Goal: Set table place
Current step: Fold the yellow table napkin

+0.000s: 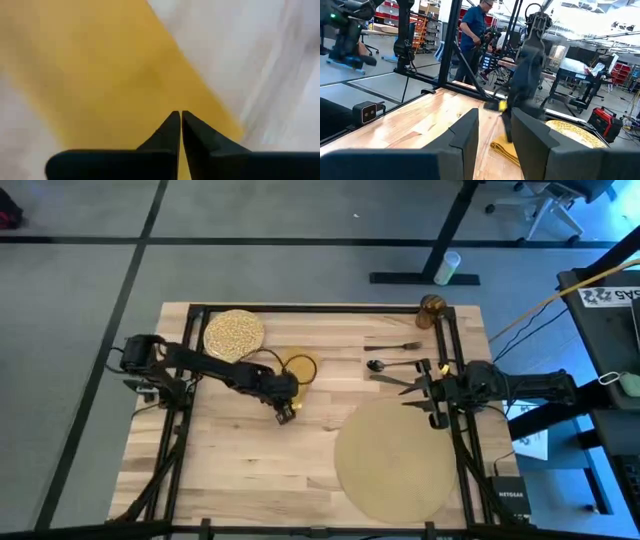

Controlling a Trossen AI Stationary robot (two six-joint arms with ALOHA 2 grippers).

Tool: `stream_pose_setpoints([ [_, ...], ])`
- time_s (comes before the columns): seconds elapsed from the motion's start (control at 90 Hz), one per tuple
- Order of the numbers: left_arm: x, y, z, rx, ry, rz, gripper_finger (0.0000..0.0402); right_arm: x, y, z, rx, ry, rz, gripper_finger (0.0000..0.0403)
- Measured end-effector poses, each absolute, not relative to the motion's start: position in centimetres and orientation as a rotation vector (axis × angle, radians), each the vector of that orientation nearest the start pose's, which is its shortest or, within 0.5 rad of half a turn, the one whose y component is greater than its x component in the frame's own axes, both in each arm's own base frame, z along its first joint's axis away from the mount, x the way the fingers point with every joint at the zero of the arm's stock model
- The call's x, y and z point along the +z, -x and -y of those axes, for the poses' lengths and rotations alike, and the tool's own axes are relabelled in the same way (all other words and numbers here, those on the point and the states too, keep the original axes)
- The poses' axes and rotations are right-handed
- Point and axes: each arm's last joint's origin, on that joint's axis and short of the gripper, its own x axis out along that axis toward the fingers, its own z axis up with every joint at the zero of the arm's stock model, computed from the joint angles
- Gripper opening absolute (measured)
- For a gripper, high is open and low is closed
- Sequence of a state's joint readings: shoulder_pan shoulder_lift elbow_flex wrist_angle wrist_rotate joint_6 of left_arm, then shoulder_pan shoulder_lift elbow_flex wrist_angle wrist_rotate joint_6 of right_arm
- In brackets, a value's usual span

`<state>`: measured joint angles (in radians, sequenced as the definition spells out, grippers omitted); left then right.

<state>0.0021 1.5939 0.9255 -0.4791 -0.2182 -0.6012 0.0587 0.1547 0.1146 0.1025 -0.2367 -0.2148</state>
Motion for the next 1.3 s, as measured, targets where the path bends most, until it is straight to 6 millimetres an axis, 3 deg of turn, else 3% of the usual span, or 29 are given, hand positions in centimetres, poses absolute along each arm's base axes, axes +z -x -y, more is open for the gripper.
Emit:
stream_pose_setpoints([
  [0.178, 18.0, -28.3, -2.8, 0.774, 0.452, -1.013, 0.0, 20.0, -10.1, -1.3, 0.288, 0.219, 0.094, 0.0099],
  [0.3, 17.3, -27.8, -4.8, 0.9, 0.502, -1.028, 0.0, 20.0, -10.1, -1.3, 0.287, 0.219, 0.094, 0.0099],
  [0.589, 16.0, -27.6, -9.4, 1.051, 0.51, -0.997, 0.0, 20.0, -10.2, -1.3, 0.288, 0.219, 0.094, 0.0099],
  [0.911, 13.3, -29.4, -10.9, 0.971, 0.55, -0.978, 0.0, 20.0, -10.2, -1.3, 0.288, 0.22, 0.093, 0.0099],
  [1.3, 13.7, -32.3, -9.7, 0.698, 0.504, -0.816, 0.0, 20.0, -10.1, -1.3, 0.288, 0.22, 0.093, 0.0099],
])
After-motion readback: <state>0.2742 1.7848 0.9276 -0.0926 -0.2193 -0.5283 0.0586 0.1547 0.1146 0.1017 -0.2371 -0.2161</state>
